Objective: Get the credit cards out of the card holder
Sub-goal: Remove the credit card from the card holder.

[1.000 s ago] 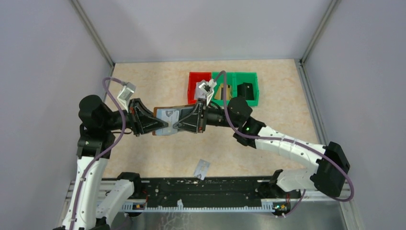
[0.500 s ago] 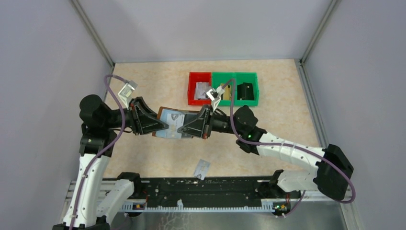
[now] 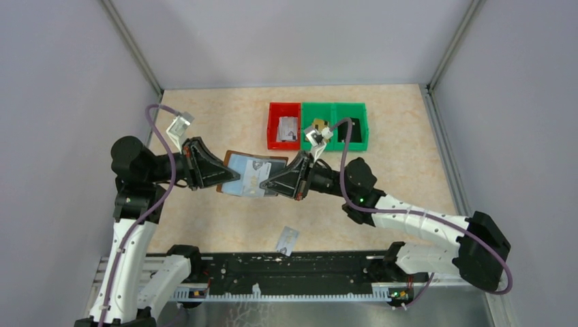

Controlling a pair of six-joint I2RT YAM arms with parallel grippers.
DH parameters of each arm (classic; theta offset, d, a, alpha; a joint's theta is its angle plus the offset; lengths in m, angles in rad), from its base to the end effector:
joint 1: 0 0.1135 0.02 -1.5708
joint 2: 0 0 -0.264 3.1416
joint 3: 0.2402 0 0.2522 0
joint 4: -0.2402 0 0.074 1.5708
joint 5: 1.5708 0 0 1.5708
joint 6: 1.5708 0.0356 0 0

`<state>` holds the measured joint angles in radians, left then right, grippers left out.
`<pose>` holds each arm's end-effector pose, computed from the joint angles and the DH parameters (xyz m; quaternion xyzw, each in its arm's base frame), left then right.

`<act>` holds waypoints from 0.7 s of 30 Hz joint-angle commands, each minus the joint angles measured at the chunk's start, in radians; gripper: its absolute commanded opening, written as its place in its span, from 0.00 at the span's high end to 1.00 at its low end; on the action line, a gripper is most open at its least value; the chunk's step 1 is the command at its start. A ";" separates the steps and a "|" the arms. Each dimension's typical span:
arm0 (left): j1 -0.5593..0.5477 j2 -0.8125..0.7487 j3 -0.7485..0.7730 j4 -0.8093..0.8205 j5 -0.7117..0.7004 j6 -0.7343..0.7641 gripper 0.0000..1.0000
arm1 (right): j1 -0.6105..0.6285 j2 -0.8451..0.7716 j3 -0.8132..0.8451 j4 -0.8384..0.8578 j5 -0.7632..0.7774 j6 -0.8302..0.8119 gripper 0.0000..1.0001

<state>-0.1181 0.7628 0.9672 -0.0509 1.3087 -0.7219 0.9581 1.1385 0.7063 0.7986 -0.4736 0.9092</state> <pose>0.1341 -0.0505 0.4171 0.2877 0.6304 -0.6073 0.3885 0.1337 0.2185 0.3429 -0.2067 0.5458 0.7230 0.3698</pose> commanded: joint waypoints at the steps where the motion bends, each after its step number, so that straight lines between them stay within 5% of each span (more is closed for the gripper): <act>1: -0.006 -0.009 0.024 0.043 -0.018 -0.008 1.00 | -0.006 -0.048 -0.009 0.032 0.035 -0.011 1.00; 13: -0.006 -0.016 0.107 -0.186 -0.144 0.281 1.00 | -0.057 -0.170 -0.026 -0.117 0.049 -0.060 1.00; 16: -0.006 -0.016 0.089 -0.160 -0.135 0.233 1.00 | -0.057 -0.131 -0.011 -0.076 0.037 -0.048 1.00; 21: -0.006 -0.030 -0.007 0.006 -0.077 0.013 0.80 | -0.051 -0.015 0.029 0.036 -0.005 0.013 1.00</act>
<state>-0.1246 0.7460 1.0122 -0.1703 1.1976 -0.5575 0.9066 1.0546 0.6765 0.7261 -0.4496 0.8864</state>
